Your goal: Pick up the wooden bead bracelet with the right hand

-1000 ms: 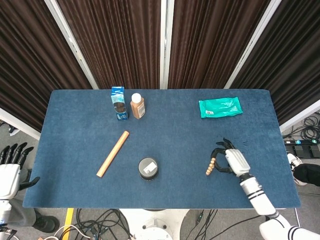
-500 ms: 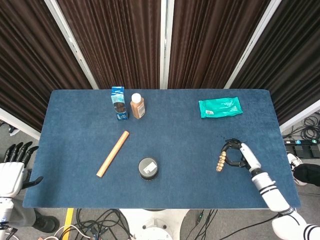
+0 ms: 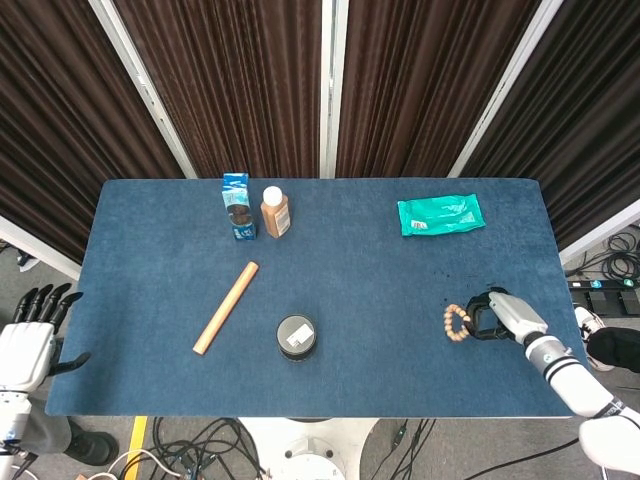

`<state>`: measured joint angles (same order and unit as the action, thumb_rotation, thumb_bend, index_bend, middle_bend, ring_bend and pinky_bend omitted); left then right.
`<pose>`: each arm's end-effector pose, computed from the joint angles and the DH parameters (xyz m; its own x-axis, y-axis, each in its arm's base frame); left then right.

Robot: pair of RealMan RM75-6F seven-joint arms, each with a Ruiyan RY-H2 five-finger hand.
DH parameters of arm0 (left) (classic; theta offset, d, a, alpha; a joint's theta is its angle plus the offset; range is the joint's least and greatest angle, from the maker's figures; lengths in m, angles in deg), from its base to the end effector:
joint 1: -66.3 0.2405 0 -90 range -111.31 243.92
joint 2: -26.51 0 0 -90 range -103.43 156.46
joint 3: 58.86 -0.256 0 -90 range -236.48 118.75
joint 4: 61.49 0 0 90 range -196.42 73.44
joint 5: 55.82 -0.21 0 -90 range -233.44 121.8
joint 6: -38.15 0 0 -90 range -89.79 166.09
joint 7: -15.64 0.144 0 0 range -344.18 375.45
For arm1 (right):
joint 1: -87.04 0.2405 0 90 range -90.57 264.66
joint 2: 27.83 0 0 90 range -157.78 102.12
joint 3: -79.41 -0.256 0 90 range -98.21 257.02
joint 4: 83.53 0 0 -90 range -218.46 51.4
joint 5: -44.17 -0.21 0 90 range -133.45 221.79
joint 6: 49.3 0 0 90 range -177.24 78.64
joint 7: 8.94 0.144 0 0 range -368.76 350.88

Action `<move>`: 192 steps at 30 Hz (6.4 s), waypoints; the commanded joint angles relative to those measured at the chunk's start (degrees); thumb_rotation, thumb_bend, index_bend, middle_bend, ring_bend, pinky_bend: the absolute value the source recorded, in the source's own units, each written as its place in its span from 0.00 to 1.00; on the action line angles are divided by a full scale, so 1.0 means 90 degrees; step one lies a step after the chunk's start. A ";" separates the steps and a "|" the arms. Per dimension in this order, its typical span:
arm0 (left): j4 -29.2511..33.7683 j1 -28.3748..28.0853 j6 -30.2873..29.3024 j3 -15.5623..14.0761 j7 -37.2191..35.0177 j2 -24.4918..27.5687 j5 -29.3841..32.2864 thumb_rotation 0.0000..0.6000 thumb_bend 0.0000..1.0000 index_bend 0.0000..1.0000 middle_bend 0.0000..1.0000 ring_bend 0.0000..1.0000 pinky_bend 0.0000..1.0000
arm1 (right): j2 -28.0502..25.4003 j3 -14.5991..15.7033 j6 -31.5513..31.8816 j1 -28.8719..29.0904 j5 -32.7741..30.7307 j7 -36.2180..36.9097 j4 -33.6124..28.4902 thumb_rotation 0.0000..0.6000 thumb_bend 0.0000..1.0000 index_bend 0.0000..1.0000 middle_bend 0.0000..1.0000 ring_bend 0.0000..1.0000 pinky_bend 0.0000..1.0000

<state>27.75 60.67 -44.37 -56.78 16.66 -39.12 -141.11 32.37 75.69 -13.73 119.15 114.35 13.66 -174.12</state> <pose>-0.3224 0.1830 0.1489 0.4363 0.0526 0.8982 0.8996 -0.0074 -0.4366 -0.2889 -0.2992 0.1011 0.0690 -0.5948 0.8009 -0.9866 0.0784 0.1433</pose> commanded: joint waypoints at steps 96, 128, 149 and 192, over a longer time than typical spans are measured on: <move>-0.0112 0.0123 -0.0203 -0.0057 -0.0217 -0.0052 0.0015 1.00 0.00 0.17 0.08 0.01 0.02 | 0.2054 0.0609 0.3580 0.0001 0.2692 0.8382 0.1126 0.54 0.74 0.47 0.58 0.19 0.08; -0.0042 0.0095 -0.0113 -0.0042 -0.0129 -0.0029 0.0074 1.00 0.00 0.17 0.08 0.01 0.02 | 0.2230 0.0991 0.3718 0.0226 0.2952 0.8629 0.1760 0.61 0.55 0.25 0.44 0.11 0.08; -0.0059 0.0059 -0.0052 -0.0031 -0.0106 -0.0033 0.0104 1.00 0.00 0.17 0.08 0.01 0.02 | 0.2245 0.0987 0.3572 0.0228 0.2811 0.8015 0.1511 0.30 0.31 0.57 0.52 0.12 0.03; -0.0029 0.0066 -0.0068 -0.0037 -0.0068 -0.0033 0.0101 1.00 0.00 0.17 0.08 0.01 0.02 | 0.2231 0.1194 0.3879 0.0326 0.3042 0.8798 0.1658 0.48 0.32 0.38 0.51 0.10 0.03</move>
<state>27.47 61.27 -44.98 -57.11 16.02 -39.41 -140.19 52.46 86.36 21.61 121.94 142.19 91.69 -158.92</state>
